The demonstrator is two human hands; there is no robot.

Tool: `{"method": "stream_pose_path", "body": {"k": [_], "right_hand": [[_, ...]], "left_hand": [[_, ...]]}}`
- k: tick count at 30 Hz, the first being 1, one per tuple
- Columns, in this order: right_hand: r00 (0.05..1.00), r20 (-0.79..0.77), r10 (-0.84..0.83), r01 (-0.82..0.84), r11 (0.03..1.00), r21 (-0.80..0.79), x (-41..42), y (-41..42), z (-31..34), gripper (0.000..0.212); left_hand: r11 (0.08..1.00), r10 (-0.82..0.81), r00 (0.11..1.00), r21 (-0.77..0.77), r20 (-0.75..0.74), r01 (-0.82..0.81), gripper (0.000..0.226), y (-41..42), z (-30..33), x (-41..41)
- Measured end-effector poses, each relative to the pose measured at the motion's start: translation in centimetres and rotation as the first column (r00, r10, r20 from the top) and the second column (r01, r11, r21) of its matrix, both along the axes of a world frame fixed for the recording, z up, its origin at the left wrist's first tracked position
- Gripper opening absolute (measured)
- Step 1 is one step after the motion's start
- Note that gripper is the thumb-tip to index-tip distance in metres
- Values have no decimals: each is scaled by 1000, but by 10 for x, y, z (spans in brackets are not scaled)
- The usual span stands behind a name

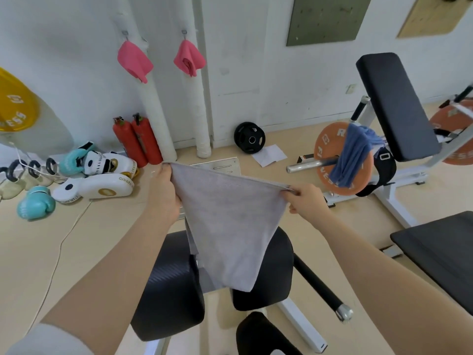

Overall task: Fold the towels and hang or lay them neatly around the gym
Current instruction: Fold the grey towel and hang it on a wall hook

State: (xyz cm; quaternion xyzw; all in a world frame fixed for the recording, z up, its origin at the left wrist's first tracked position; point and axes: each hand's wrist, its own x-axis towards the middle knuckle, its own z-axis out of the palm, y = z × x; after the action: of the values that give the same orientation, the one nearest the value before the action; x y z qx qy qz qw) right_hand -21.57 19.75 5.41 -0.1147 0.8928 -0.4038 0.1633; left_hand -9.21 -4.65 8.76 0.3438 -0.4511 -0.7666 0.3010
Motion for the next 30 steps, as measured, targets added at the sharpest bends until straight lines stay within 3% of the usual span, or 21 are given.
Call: {"method": "stream_pose_path", "body": {"k": [2,7,12,16,19,22,24,27,30], "right_hand": [[997,30,-65,67,995,-79,-16,-11,1,28],[986,-126,-111,83,974,-212,-68,-37,34,25],[955,-220,-198,94,908,-409,-102,-47,71,20],[961,-176,-215,121,894,-432,-97,-24,55,21],[975,-115,-188,147,944,-294,-83,4,20,35],[995,-9,-97,97,995,-34,-58,29,-22,10],[983,160,-94,83,994,75,-36,41,-50,12],[955,251,-158,98,967,235,-7,55,-84,8],[893,379,-242,123,942,312,21,61,-105,14]], "left_hand": [[1000,0,1000,-8,12,0,19,-5,0,-18],[988,27,999,-155,32,-22,22,-35,12,-68],[994,-33,982,-111,-185,13,26,-40,28,-91],[946,-162,983,-270,82,178,27,-35,0,-75],[920,-217,939,-266,267,289,29,-17,-29,-50],[833,-297,828,-296,476,468,28,-2,-68,-20],[791,-322,744,-265,585,551,26,9,-93,4],[753,-368,641,-189,673,631,24,24,-122,35],[638,-407,432,-88,805,765,27,33,-133,54]]}}
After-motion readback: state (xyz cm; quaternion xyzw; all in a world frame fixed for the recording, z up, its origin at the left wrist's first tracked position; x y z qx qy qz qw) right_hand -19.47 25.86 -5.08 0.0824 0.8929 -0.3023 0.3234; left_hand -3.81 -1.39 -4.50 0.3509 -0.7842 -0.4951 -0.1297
